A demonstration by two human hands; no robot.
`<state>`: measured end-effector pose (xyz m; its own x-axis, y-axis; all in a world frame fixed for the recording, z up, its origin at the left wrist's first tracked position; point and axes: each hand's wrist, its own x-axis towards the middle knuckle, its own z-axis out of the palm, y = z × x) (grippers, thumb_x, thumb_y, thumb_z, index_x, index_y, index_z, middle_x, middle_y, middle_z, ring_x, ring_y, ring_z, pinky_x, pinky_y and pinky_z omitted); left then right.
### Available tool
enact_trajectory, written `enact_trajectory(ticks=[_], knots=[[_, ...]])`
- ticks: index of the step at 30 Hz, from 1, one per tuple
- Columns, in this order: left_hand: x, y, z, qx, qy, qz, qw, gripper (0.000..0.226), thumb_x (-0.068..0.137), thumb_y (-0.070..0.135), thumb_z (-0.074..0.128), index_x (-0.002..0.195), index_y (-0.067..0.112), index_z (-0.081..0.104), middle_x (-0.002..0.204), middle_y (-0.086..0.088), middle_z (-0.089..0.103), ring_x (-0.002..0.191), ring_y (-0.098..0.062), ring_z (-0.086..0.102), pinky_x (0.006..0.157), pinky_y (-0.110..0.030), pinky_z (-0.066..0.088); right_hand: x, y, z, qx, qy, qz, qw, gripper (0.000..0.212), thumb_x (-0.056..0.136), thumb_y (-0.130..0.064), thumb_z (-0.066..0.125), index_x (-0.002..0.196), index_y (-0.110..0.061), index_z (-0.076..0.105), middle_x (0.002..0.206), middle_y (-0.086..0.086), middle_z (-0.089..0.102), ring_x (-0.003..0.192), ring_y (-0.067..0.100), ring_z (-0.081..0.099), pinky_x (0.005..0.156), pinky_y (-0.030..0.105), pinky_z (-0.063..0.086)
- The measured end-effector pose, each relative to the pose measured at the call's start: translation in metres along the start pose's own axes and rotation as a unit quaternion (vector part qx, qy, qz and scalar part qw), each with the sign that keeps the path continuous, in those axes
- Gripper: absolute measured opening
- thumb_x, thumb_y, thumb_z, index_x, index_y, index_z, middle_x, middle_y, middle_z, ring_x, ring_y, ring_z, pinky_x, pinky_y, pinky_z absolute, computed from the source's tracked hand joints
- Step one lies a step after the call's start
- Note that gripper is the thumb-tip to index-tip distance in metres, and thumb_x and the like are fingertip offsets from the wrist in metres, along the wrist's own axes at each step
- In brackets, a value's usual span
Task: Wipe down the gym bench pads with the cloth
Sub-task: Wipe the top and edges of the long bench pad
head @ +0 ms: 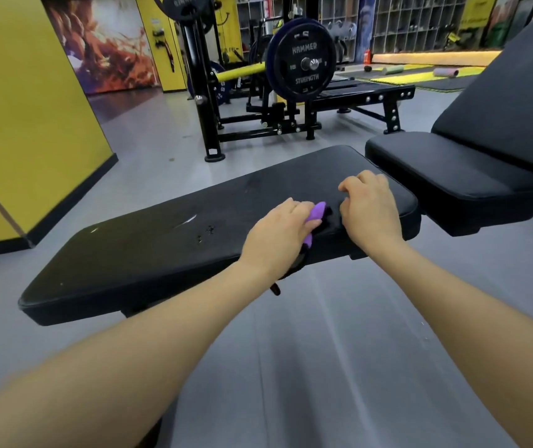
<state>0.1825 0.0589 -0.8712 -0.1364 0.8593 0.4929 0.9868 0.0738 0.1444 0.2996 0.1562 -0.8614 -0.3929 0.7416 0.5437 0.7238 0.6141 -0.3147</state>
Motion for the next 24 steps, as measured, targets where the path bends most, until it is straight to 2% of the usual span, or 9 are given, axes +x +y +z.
enact_trajectory(ticks=[2,5,7,9,10,14,17,20,24], knots=[[-0.018,-0.026,-0.011,-0.005,-0.016,-0.014,1.000,0.031,0.098,0.037,0.038,0.118,0.020,0.055,0.108,0.001,0.056,0.107,-0.019,0.053,0.073,-0.024,0.032,-0.001,0.000,0.000,0.005,0.001,0.006,1.000,0.025,0.090,0.000,0.044,0.109,-0.002,0.059,0.111,0.014,0.053,0.105,0.031,0.042,0.086,0.038,0.039],[-0.036,-0.063,-0.030,-0.030,-0.052,-0.108,0.992,0.032,0.098,0.037,0.038,0.123,0.024,0.053,0.119,0.001,0.059,0.121,-0.022,0.048,0.082,-0.029,0.034,-0.003,-0.001,-0.003,0.012,-0.001,0.010,1.000,0.026,0.090,0.002,0.043,0.110,-0.003,0.059,0.111,0.013,0.052,0.105,0.030,0.042,0.086,0.038,0.040],[-0.031,-0.064,-0.031,-0.022,-0.057,-0.136,0.989,0.031,0.098,0.037,0.037,0.114,0.018,0.056,0.102,-0.001,0.062,0.115,-0.027,0.051,0.075,-0.033,0.035,-0.005,-0.005,-0.004,0.013,-0.008,0.001,1.000,0.027,0.089,0.004,0.044,0.111,-0.003,0.058,0.112,0.012,0.051,0.105,0.029,0.041,0.086,0.037,0.040],[-0.020,-0.046,-0.027,-0.017,-0.063,-0.160,0.985,0.032,0.099,0.034,0.037,0.101,0.009,0.057,0.077,0.004,0.053,0.111,-0.030,0.051,0.070,-0.033,0.031,-0.006,-0.014,-0.003,0.016,-0.014,-0.015,1.000,0.030,0.088,0.004,0.045,0.114,-0.005,0.057,0.114,0.011,0.050,0.106,0.028,0.040,0.085,0.036,0.040],[-0.013,-0.038,-0.024,-0.021,-0.063,-0.159,0.985,0.032,0.099,0.033,0.037,0.097,0.007,0.056,0.074,0.005,0.048,0.112,-0.031,0.049,0.069,-0.033,0.030,-0.004,-0.020,-0.002,0.015,-0.018,-0.027,0.999,0.031,0.089,0.003,0.045,0.116,-0.006,0.056,0.116,0.011,0.050,0.107,0.028,0.040,0.086,0.034,0.039],[0.024,-0.048,-0.008,-0.047,-0.082,-0.153,0.984,0.031,0.099,0.032,0.037,0.102,0.007,0.055,0.096,-0.009,0.057,0.120,-0.031,0.045,0.073,-0.034,0.031,0.008,-0.046,0.010,-0.012,-0.039,-0.050,0.998,0.032,0.093,-0.005,0.043,0.122,-0.012,0.053,0.122,0.008,0.049,0.111,0.026,0.040,0.085,0.030,0.033],[0.054,-0.076,0.004,-0.026,-0.088,-0.197,0.976,0.024,0.097,0.029,0.042,0.102,0.008,0.053,0.107,-0.014,0.059,0.108,-0.032,0.050,0.072,-0.034,0.036,0.011,-0.053,0.020,-0.055,-0.056,-0.049,0.996,0.029,0.095,-0.013,0.042,0.121,-0.016,0.053,0.123,0.006,0.049,0.112,0.026,0.041,0.087,0.031,0.033],[0.061,-0.083,0.009,-0.032,-0.095,-0.216,0.971,0.027,0.097,0.032,0.040,0.107,0.011,0.053,0.114,-0.015,0.057,0.107,-0.033,0.051,0.075,-0.035,0.036,0.010,-0.051,0.025,-0.081,-0.074,-0.058,0.992,0.027,0.095,-0.019,0.039,0.118,-0.018,0.055,0.123,0.005,0.048,0.111,0.026,0.041,0.087,0.033,0.032],[0.010,-0.088,-0.011,-0.092,-0.107,-0.175,0.974,0.033,0.098,0.038,0.038,0.129,0.031,0.050,0.131,-0.001,0.056,0.137,-0.022,0.034,0.096,-0.038,0.034,0.008,-0.052,0.028,-0.091,-0.072,-0.068,0.991,0.029,0.097,-0.019,0.034,0.117,-0.019,0.055,0.119,0.004,0.047,0.107,0.025,0.040,0.085,0.033,0.030]])
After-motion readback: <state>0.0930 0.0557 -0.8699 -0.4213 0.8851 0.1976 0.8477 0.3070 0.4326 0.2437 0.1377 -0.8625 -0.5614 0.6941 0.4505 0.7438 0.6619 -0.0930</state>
